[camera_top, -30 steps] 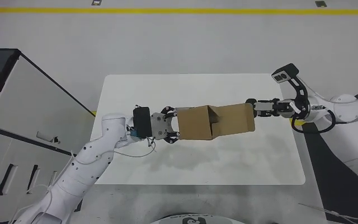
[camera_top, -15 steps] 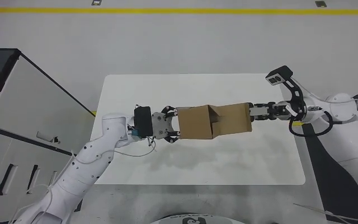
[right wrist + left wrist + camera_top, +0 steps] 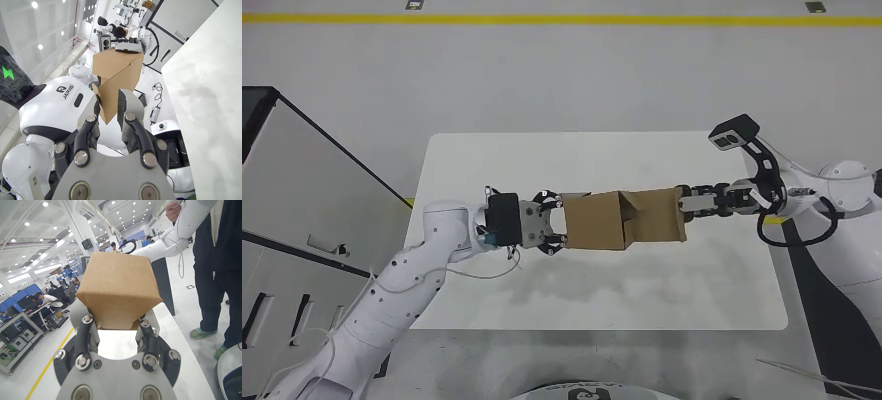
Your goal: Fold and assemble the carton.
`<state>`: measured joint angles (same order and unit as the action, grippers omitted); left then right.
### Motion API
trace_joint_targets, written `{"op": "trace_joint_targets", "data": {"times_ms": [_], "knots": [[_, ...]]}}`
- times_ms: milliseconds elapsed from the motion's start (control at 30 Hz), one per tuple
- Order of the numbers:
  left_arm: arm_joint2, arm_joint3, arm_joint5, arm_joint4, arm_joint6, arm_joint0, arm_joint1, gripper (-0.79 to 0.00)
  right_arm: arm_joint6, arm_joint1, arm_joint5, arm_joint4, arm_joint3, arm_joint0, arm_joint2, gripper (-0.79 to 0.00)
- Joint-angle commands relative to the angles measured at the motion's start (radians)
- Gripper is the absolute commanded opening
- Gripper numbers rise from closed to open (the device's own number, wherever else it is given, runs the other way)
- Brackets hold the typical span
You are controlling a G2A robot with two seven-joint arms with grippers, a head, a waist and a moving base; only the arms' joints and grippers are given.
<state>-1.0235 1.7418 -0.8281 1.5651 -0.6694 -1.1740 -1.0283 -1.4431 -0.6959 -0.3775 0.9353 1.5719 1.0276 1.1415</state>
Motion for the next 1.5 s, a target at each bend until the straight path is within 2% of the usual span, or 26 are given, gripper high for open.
{"op": "trace_joint_targets", "data": {"times_ms": [0,367,633,900,1067,1333,1467], "knots": [[-0.001,0.002,0.002,0.009,0.005,-0.001,0.001,-0.785,-0.006,-0.006,0.006,0.000,0.005,0.000,0.006,-0.606],[-0.007,0.014,0.009,0.030,0.021,-0.012,0.005,-0.785,-0.034,-0.043,0.034,-0.011,0.025,0.001,0.019,-0.591],[-0.008,0.019,0.010,0.029,0.020,-0.015,0.006,-0.785,-0.043,-0.069,0.043,-0.027,0.030,0.000,0.024,-0.656],[-0.016,0.029,0.025,0.052,0.047,-0.018,0.008,-0.785,-0.050,-0.085,0.050,-0.099,0.035,-0.010,0.031,-0.650],[-0.024,0.047,0.039,0.075,0.081,-0.029,0.012,-0.785,-0.039,-0.088,0.039,-0.166,0.039,-0.010,0.023,-0.680],[-0.033,0.068,0.050,0.094,0.115,-0.042,0.016,-0.785,-0.033,-0.092,0.033,-0.200,0.035,-0.018,0.005,-0.779],[-0.039,0.079,0.058,0.104,0.132,-0.049,0.018,-0.785,-0.030,-0.094,0.031,-0.206,0.032,-0.022,-0.005,-0.785]]}}
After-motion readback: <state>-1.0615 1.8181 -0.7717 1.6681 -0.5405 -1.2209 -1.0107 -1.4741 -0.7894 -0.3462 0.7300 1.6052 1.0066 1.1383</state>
